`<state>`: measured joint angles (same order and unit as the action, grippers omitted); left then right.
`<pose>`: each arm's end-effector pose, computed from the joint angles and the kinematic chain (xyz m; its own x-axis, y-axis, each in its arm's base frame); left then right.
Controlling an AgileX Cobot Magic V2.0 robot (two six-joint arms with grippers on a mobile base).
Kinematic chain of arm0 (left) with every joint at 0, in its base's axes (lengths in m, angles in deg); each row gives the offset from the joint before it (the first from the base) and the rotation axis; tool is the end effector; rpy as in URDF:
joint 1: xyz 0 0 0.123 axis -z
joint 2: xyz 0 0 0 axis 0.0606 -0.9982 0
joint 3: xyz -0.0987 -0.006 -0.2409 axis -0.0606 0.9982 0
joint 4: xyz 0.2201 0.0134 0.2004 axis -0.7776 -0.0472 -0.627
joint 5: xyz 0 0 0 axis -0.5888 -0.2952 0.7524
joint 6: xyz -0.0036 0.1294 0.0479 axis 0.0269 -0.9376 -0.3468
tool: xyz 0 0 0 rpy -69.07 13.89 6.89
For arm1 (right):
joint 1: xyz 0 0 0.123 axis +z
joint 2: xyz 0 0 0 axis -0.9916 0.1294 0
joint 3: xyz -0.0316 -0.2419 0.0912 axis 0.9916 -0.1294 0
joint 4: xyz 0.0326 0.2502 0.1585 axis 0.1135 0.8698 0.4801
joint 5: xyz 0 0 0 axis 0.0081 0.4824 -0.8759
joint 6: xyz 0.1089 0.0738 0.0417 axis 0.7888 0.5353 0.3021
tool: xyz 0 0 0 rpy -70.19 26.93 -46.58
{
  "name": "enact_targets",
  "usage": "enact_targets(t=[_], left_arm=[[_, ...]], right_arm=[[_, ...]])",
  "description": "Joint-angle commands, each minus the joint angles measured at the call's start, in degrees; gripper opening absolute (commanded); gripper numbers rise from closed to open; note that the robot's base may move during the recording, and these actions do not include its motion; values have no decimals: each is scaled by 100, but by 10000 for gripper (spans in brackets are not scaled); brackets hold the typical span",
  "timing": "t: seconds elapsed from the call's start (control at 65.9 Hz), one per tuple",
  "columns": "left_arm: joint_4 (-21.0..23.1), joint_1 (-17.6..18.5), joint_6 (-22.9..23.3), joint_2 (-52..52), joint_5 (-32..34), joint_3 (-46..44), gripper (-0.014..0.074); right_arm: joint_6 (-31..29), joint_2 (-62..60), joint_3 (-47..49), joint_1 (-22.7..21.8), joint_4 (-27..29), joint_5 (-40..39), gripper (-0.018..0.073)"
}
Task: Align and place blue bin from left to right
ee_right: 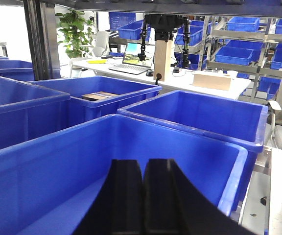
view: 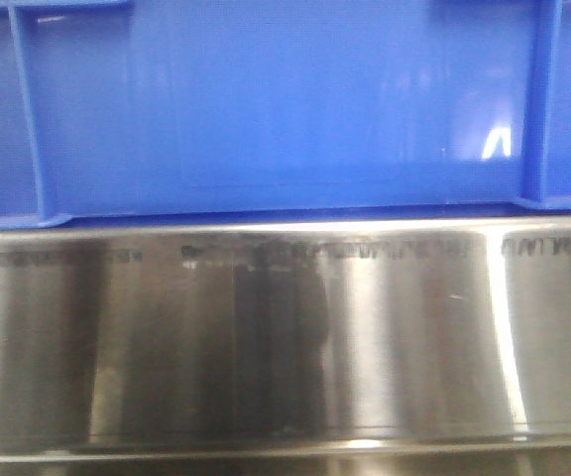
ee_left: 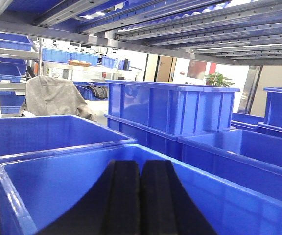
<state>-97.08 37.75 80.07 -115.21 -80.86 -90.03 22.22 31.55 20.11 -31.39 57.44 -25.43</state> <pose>0.2051 -0.1344 0.4246 0.0700 -0.1859 -0.9801 0.5489 0.8276 -0.1178 0.1778 0.1837 0.4326 0.0017 -0.0138 -0.9999 -0.6617 0.7496 -0.0115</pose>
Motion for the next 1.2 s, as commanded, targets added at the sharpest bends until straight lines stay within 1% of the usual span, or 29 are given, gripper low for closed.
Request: enact_targets(t=[0.0, 1.184], left_arm=[[-23, 29, -12, 44, 128, 10, -111], [-23, 29, -12, 34, 117, 13, -111]], right_arm=[[-52, -32, -17, 21, -91, -128, -83], [-52, -32, -17, 21, -91, -128, -83]])
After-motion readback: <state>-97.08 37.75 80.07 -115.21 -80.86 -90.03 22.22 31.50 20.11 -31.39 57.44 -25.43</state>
